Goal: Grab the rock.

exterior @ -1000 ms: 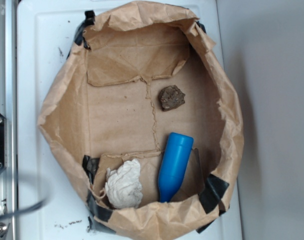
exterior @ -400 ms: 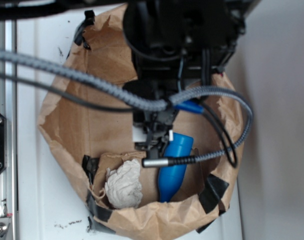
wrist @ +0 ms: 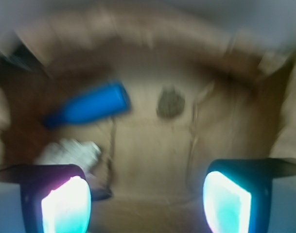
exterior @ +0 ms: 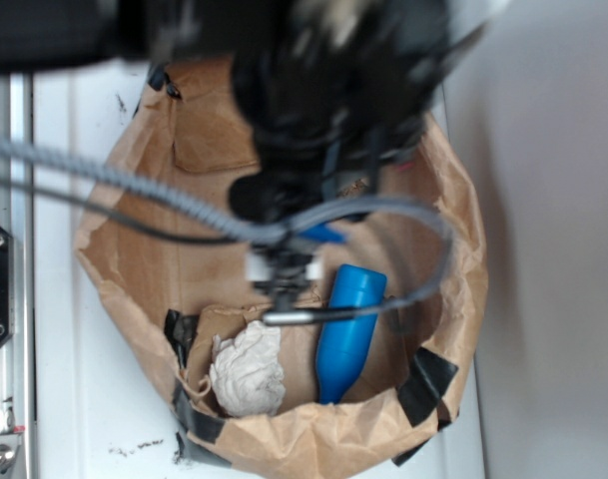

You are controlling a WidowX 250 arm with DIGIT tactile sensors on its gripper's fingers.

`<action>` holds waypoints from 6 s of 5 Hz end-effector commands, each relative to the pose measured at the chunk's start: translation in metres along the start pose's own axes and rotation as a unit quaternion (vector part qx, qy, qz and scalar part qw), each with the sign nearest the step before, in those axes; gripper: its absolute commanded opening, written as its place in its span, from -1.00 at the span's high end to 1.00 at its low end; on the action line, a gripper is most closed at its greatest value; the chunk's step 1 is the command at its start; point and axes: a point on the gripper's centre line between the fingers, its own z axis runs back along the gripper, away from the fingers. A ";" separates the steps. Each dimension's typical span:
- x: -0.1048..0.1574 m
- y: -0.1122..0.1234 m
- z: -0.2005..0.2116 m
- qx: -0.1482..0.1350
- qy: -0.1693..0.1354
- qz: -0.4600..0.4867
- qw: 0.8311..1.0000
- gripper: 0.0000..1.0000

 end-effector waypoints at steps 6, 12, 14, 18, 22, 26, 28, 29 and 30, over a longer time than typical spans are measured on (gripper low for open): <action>0.079 0.045 -0.059 0.042 -0.017 -0.031 0.998 -1.00; 0.085 0.028 -0.100 0.048 -0.010 -0.026 0.998 1.00; 0.048 0.017 -0.059 0.028 -0.057 -0.019 0.998 1.00; 0.042 0.035 -0.040 0.005 -0.050 -0.024 0.998 -1.00; 0.025 0.020 -0.059 0.015 -0.021 -0.060 0.998 -1.00; 0.026 0.015 -0.080 0.020 -0.002 -0.055 0.998 -1.00; 0.031 0.010 -0.109 0.050 0.016 -0.058 0.997 1.00; 0.029 0.009 -0.108 0.048 0.003 -0.053 0.997 1.00; 0.030 0.008 -0.107 0.046 -0.015 -0.053 0.997 1.00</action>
